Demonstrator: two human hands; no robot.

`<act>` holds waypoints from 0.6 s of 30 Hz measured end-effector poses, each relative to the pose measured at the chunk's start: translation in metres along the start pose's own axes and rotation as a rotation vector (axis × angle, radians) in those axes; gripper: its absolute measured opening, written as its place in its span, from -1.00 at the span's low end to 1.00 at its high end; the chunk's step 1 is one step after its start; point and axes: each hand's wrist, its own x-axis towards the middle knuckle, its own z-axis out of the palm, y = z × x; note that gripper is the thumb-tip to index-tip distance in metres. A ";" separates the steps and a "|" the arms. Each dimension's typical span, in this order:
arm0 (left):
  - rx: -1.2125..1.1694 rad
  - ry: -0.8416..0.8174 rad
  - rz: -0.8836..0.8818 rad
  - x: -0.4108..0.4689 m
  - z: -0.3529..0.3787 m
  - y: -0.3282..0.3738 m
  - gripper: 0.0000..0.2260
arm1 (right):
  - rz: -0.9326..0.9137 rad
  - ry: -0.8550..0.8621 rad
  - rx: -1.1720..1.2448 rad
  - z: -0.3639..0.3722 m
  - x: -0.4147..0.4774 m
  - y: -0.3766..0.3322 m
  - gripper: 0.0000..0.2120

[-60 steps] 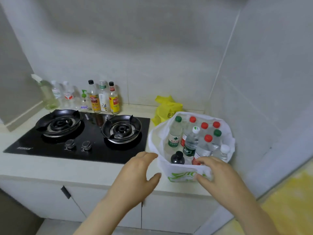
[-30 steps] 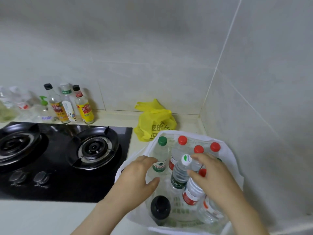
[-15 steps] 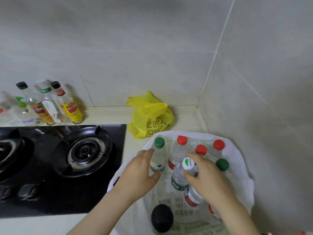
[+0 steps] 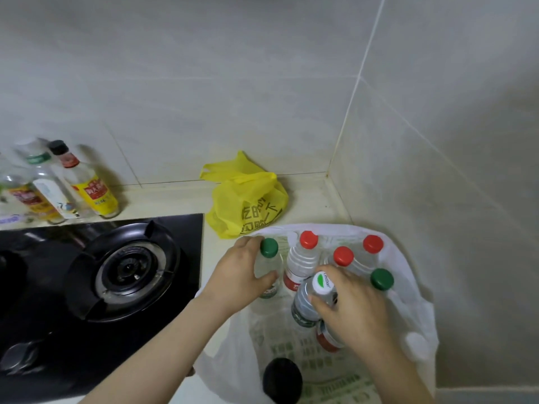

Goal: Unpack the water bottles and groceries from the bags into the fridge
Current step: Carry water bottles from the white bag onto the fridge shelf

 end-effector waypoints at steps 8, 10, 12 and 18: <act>-0.122 -0.016 -0.054 0.016 0.014 -0.008 -0.61 | 0.022 0.039 0.015 0.007 0.001 0.003 -0.64; -0.146 -0.026 -0.065 0.017 0.017 -0.011 -0.59 | 0.025 0.043 0.032 0.008 0.001 0.003 -0.66; -0.157 -0.038 -0.078 0.017 0.020 -0.013 -0.56 | 0.024 0.057 0.043 0.008 0.000 0.003 -0.68; -0.164 -0.038 -0.108 0.018 0.025 -0.018 -0.47 | 0.034 0.012 0.035 0.006 0.001 0.004 -0.68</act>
